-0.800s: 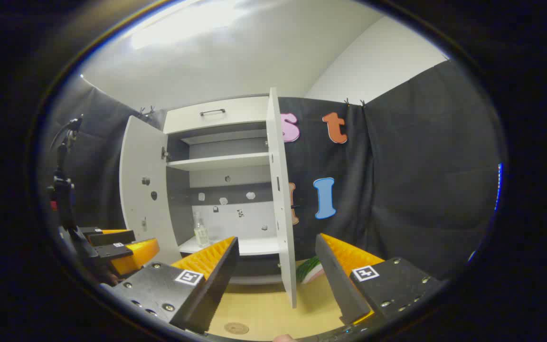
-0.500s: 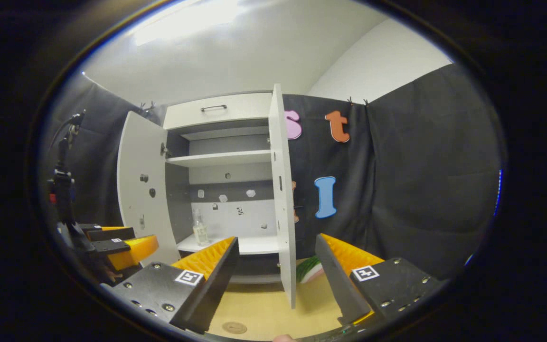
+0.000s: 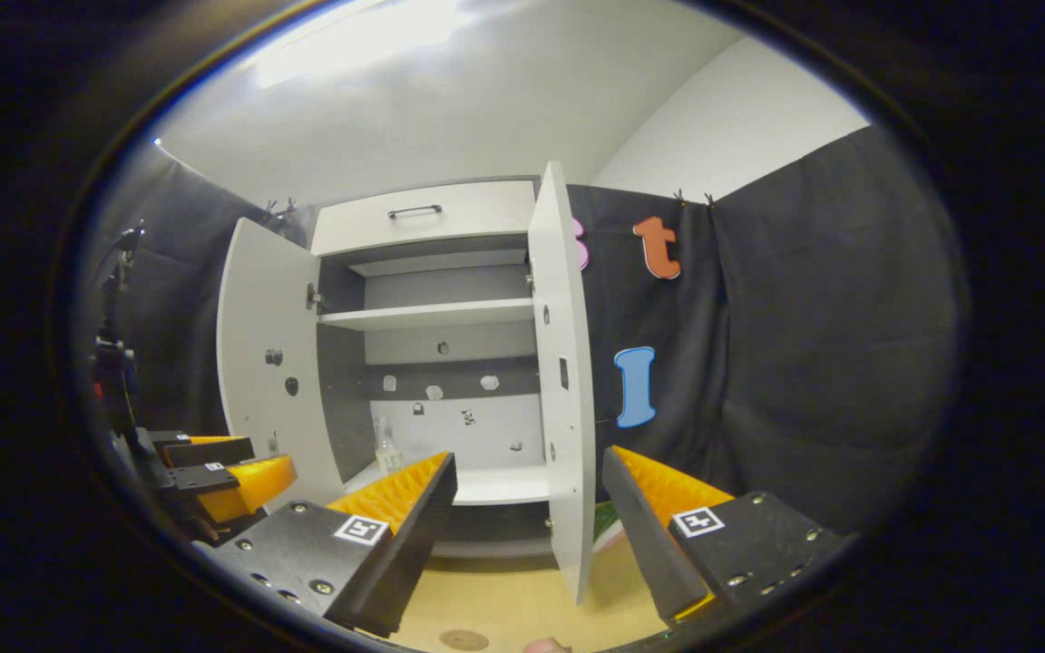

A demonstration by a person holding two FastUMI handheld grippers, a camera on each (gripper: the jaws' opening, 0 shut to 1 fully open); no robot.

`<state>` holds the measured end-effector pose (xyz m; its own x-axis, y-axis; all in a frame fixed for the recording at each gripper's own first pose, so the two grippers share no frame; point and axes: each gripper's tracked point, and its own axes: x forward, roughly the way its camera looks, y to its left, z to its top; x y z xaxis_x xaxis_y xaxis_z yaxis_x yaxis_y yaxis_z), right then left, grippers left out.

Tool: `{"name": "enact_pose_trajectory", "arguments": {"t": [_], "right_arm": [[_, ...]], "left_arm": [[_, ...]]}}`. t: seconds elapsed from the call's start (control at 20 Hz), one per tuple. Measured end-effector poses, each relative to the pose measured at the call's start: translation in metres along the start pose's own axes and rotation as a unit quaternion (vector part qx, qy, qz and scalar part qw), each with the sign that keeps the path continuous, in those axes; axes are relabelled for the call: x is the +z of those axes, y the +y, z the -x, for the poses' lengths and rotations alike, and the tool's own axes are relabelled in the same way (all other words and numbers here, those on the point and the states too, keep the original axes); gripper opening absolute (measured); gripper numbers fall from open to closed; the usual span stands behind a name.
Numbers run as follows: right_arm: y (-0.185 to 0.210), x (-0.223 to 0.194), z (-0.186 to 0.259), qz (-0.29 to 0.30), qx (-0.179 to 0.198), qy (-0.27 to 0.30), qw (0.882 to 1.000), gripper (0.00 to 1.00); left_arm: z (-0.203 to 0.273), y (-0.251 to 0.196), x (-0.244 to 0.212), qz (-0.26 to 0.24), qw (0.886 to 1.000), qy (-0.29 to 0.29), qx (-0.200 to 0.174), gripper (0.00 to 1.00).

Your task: Grasp the bottle in the cabinet with the left hand and place it on the coaster, then close the right door with the right hand and the left door with the left hand.

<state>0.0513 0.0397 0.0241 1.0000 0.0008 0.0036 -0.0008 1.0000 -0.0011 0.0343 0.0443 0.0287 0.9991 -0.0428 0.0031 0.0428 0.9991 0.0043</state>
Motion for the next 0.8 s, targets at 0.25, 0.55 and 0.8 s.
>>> {"name": "enact_pose_trajectory", "arguments": {"t": [0.25, 0.55, 0.8], "right_arm": [[0.004, -0.008, -0.012, 0.020, -0.010, -0.002, 1.000, 0.98], [0.007, -0.009, -0.026, 0.016, -0.021, -0.016, 1.000, 0.98], [0.012, -0.002, -0.035, 0.006, -0.022, -0.035, 0.999, 0.98]], "left_arm": [[-0.019, 0.010, 0.001, 0.000, 1.000, -0.009, -0.003, 0.96], [-0.062, 0.021, -0.027, 0.000, 1.000, 0.014, -0.010, 0.96], [-0.144, 0.065, -0.058, -0.016, 0.999, 0.013, 0.034, 0.96]]}}
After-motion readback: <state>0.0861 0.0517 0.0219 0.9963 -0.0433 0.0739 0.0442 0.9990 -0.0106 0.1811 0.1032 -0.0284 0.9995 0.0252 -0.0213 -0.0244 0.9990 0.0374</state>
